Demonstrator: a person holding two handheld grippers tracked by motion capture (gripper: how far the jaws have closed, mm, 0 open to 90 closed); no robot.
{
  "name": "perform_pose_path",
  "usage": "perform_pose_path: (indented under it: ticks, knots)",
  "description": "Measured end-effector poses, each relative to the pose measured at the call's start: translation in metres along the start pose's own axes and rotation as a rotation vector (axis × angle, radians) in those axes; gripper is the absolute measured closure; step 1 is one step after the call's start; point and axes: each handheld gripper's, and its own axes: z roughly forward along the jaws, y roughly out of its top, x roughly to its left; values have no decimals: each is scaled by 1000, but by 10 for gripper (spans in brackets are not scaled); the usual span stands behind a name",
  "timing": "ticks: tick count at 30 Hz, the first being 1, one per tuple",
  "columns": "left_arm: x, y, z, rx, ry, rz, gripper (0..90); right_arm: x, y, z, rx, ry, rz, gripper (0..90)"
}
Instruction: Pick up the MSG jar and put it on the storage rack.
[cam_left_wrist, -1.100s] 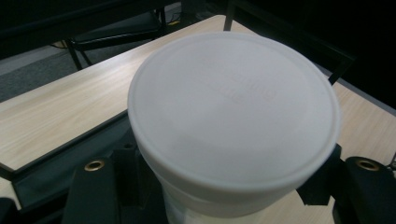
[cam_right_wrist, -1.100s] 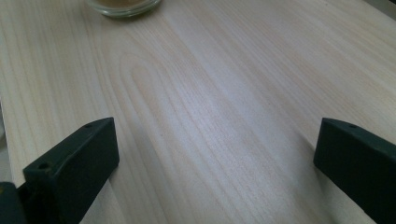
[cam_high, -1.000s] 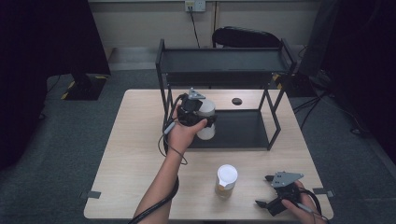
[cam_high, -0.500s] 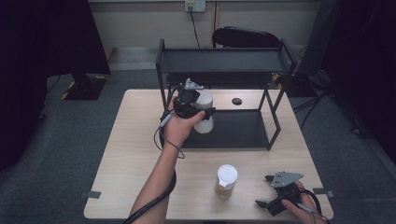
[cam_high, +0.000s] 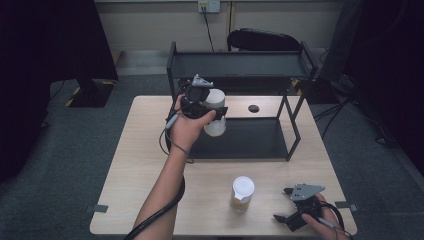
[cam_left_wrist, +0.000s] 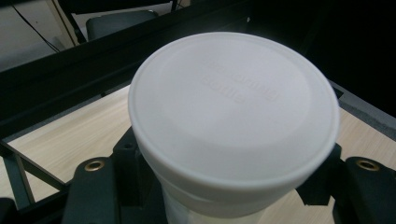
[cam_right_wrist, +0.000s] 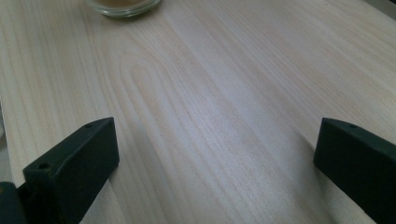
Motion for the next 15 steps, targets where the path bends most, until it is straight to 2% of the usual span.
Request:
perform_pose_path:
  ticks: [13, 15]
  knots:
    - [-1, 20, -14, -29, -15, 5, 351, 0, 0, 0, 1, 0, 0, 0]
    - [-4, 24, -17, -36, -6, 10, 351, 0, 0, 0, 1, 0, 0, 0]
